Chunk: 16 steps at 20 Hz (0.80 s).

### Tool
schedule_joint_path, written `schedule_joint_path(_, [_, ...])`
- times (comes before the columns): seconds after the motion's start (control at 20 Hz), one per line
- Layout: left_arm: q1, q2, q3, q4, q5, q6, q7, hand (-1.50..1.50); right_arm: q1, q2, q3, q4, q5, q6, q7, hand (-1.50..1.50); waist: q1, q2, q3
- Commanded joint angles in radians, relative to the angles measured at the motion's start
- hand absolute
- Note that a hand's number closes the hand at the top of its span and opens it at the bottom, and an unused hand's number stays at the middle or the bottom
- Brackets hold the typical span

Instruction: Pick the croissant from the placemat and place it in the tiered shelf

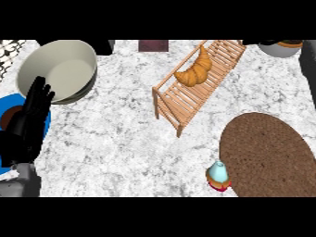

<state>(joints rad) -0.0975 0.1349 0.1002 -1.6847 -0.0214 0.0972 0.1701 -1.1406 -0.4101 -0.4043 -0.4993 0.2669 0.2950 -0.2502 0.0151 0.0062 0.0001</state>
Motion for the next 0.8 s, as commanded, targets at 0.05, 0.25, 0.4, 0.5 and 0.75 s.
schedule_joint_path(0.05, [0.008,-0.016,-0.026,-0.055,-0.006,0.006,0.024,0.00,-0.012,-0.176,-0.073,0.114,-0.034,0.052,0.034,-1.50,0.020,0.007,0.001])
schedule_joint_path(0.25, [0.012,-0.006,-0.024,-0.026,-0.012,-0.009,-0.002,0.00,0.060,-0.280,-0.076,0.171,-0.031,0.161,-0.074,-1.50,0.022,0.011,0.002])
schedule_joint_path(0.4, [-0.007,-0.022,-0.039,-0.055,-0.016,0.009,0.053,0.00,0.020,-0.357,-0.090,0.212,-0.039,0.229,-0.058,-1.50,0.028,0.012,0.002])
schedule_joint_path(0.5, [-0.024,-0.029,-0.050,-0.074,-0.019,0.016,0.076,0.00,0.031,-0.384,-0.093,0.231,-0.044,0.286,-0.090,-1.50,0.029,0.013,0.003])
schedule_joint_path(0.75, [-0.027,-0.015,-0.022,0.013,-0.013,-0.004,-0.021,0.00,0.075,-0.436,-0.087,0.260,-0.024,0.331,-0.190,-1.50,0.046,0.026,0.004])
